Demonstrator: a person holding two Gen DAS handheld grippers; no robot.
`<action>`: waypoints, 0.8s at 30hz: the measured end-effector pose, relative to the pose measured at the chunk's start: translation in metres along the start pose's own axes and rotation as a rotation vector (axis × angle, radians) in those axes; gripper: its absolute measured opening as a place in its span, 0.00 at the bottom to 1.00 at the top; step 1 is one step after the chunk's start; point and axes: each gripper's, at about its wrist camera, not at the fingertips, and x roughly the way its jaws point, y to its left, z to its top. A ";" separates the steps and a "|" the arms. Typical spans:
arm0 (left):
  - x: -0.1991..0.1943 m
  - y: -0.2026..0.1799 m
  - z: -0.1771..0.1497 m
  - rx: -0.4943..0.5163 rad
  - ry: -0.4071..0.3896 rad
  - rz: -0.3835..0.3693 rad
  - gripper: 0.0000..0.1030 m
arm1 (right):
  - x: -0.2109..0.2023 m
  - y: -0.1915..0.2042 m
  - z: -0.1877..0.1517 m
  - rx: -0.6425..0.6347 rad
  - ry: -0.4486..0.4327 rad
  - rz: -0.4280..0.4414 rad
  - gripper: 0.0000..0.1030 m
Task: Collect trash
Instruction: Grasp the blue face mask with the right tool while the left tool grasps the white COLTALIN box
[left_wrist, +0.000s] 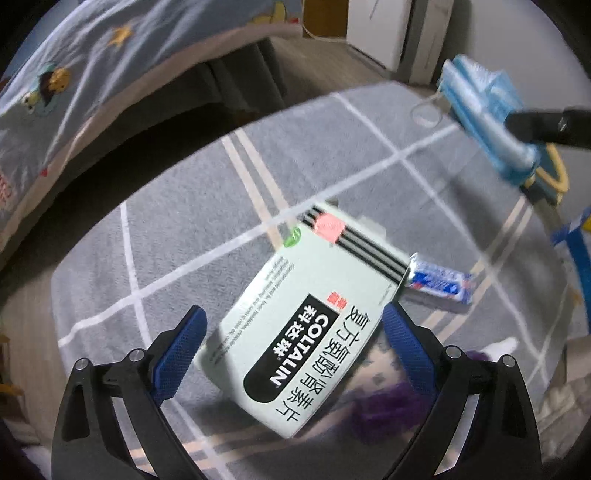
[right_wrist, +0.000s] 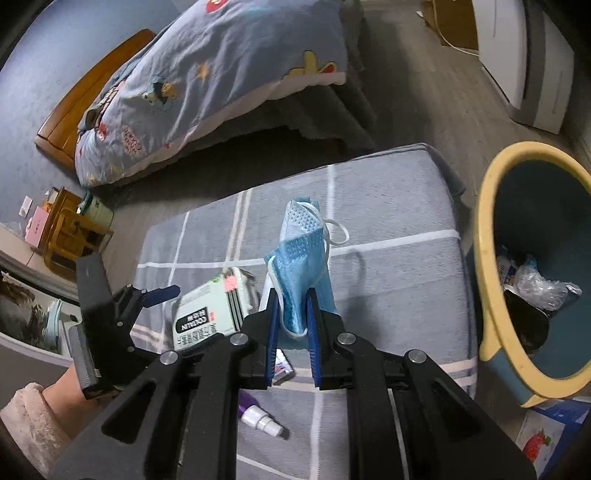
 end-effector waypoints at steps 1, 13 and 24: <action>0.002 0.001 -0.001 0.001 0.001 -0.005 0.94 | 0.002 -0.001 0.000 0.007 0.002 -0.002 0.13; 0.011 -0.021 0.000 0.102 0.023 0.014 0.94 | -0.001 -0.003 0.001 0.004 -0.007 -0.014 0.13; -0.008 -0.020 0.011 0.063 -0.016 0.032 0.76 | -0.009 0.002 0.003 -0.016 -0.027 -0.023 0.13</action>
